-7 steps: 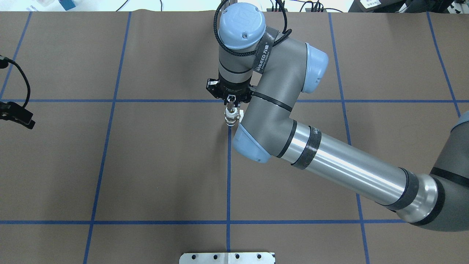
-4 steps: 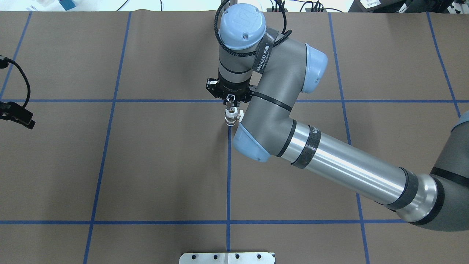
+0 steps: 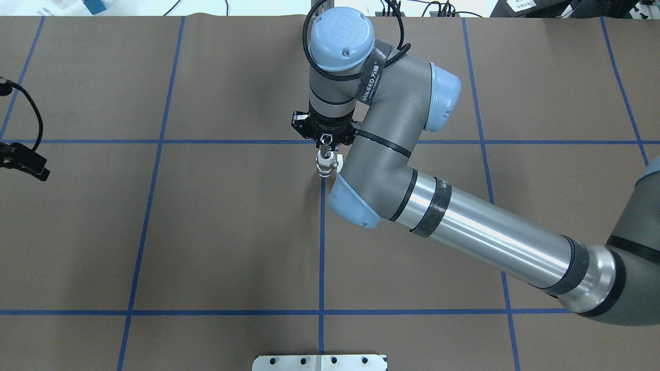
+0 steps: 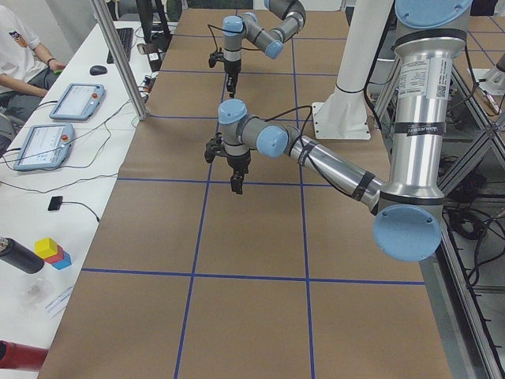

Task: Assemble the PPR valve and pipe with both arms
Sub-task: 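Lower and press the chrome fitting into the valve top with the right gripper, then open the right gripper and raise it away from the assembled valve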

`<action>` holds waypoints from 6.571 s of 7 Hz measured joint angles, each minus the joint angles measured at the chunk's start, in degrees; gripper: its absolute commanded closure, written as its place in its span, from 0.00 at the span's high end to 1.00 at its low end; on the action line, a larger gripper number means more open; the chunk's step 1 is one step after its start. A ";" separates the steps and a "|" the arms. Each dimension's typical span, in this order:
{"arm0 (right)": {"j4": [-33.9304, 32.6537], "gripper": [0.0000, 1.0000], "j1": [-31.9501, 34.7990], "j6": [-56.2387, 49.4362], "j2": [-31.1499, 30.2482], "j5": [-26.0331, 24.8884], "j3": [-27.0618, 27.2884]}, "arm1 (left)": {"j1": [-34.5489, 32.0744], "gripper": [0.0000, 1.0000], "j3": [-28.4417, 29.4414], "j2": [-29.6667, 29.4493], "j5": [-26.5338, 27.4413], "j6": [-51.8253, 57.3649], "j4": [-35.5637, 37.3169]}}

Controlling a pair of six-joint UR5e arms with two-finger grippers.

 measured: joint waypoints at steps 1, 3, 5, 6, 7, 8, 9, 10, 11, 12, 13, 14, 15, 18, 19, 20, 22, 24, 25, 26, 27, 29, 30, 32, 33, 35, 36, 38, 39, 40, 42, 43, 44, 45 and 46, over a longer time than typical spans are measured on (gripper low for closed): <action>-0.04 0.00 -0.01 0.00 -0.08 0.02 0.03 | 0.00 1.00 -0.01 -0.01 0.00 -0.05 0.00; -0.11 0.00 -0.01 0.00 -0.14 0.03 0.06 | 0.00 1.00 0.04 -0.04 0.00 -0.12 0.00; -0.12 0.00 -0.07 0.00 -0.22 0.03 -0.03 | 0.00 1.00 0.08 -0.09 0.00 -0.13 0.00; -0.12 0.00 -0.08 0.00 -0.25 0.03 -0.07 | 0.00 1.00 0.09 -0.12 0.00 -0.13 0.00; -0.12 0.00 -0.13 0.00 -0.27 0.01 -0.14 | 0.00 1.00 0.09 -0.16 0.00 -0.13 0.00; -0.12 0.00 -0.16 0.00 -0.28 -0.03 -0.25 | 0.00 1.00 0.11 -0.17 0.00 -0.13 0.00; -0.10 0.00 -0.25 0.00 -0.28 -0.05 -0.34 | 0.00 1.00 0.13 -0.19 0.00 -0.13 0.00; -0.06 0.00 -0.38 0.00 -0.28 -0.06 -0.40 | 0.00 1.00 0.13 -0.19 0.00 -0.13 0.00; -0.04 0.00 -0.50 0.00 -0.27 -0.08 -0.46 | 0.00 1.00 0.17 -0.19 0.00 -0.13 0.00; -0.04 0.00 -0.60 -0.02 -0.27 -0.14 -0.54 | 0.00 1.00 0.20 -0.19 0.00 -0.13 0.00; -0.03 0.00 -0.69 -0.08 -0.29 -0.20 -0.63 | 0.00 1.00 0.21 -0.19 0.00 -0.13 0.00; -0.03 0.00 -0.78 -0.14 -0.30 -0.31 -0.78 | 0.00 1.00 0.22 -0.19 0.00 -0.15 0.00; -0.03 0.00 -0.87 -0.19 -0.27 -0.50 -0.91 | 0.00 1.00 0.22 -0.19 0.00 -0.19 0.00; 0.03 0.29 -1.04 -0.40 -0.24 -0.75 -1.24 | 0.03 1.00 0.14 -0.18 0.00 -0.21 0.00; 0.04 0.35 -1.06 -0.43 -0.24 -0.76 -1.40 | 0.01 1.00 0.10 -0.11 0.00 -0.22 0.00; 0.05 0.37 -1.06 -0.44 -0.24 -0.76 -1.49 | 0.01 1.00 0.02 -0.06 0.00 -0.21 0.00; 0.06 0.47 -1.06 -0.44 -0.21 -0.76 -1.58 | 0.00 1.00 -0.09 0.04 0.00 -0.22 0.00; 0.06 0.50 -1.07 -0.56 -0.17 -0.76 -1.59 | 0.00 1.00 -0.12 0.07 0.00 -0.22 0.00; 0.06 0.51 -1.07 -0.60 -0.16 -0.76 -1.60 | 0.00 1.00 -0.11 0.07 0.00 -0.22 0.00; 0.06 0.51 -1.07 -0.61 -0.15 -0.76 -1.60 | 0.00 1.00 -0.08 0.07 0.00 -0.21 0.00; 0.06 0.51 -1.07 -0.61 -0.13 -0.76 -1.60 | 0.00 1.00 -0.05 0.07 0.00 -0.20 0.00; 0.08 0.51 -1.07 -0.61 -0.08 -0.76 -1.60 | 0.00 1.00 0.02 0.02 0.00 -0.19 0.00; 0.11 0.52 -1.07 -0.62 -0.07 -0.76 -1.60 | 0.00 1.00 0.03 0.00 0.00 -0.21 0.00; 0.10 0.52 -1.07 -0.62 -0.06 -0.76 -1.60 | 0.00 1.00 0.05 -0.01 0.00 -0.21 0.00; 0.12 0.52 -1.05 -0.62 -0.01 -0.76 -1.59 | 0.00 1.00 0.05 -0.01 0.00 -0.22 0.00; 0.16 0.58 -0.90 -0.61 0.16 -0.75 -1.42 | 0.00 1.00 0.05 -0.01 0.00 -0.22 0.00; 0.20 0.58 -0.77 -0.54 0.23 -0.71 -1.16 | 0.00 1.00 0.08 -0.01 0.00 -0.22 0.00; 0.14 0.61 -0.42 -0.34 0.37 -0.46 -0.35 | 0.00 1.00 0.12 -0.01 0.00 -0.22 0.00; -0.29 0.64 0.46 -0.29 0.16 0.32 0.90 | 0.00 1.00 0.13 -0.04 0.00 -0.24 0.00; -1.80 0.69 2.34 -0.48 -1.44 2.28 4.13 | 0.00 1.00 0.17 -0.13 0.00 -0.27 0.00; -4.45 0.99 6.71 -4.59 -12.65 5.48 17.27 | -0.36 1.00 0.20 -0.18 0.02 0.04 0.02; -4.65 0.99 9.43 -8.88 -19.58 6.73 23.21 | -1.05 1.00 0.14 -0.07 0.08 0.38 0.06; -4.57 0.99 12.46 -14.05 -25.99 7.86 27.39 | -1.77 1.00 0.06 0.20 0.16 1.20 0.10; -4.46 0.99 16.23 -21.51 -32.20 9.25 29.86 | -2.92 1.00 0.09 0.99 0.22 3.60 0.17; -4.39 0.99 20.96 -30.93 -37.82 11.60 30.44 | -4.67 1.00 0.20 2.39 0.25 7.22 0.25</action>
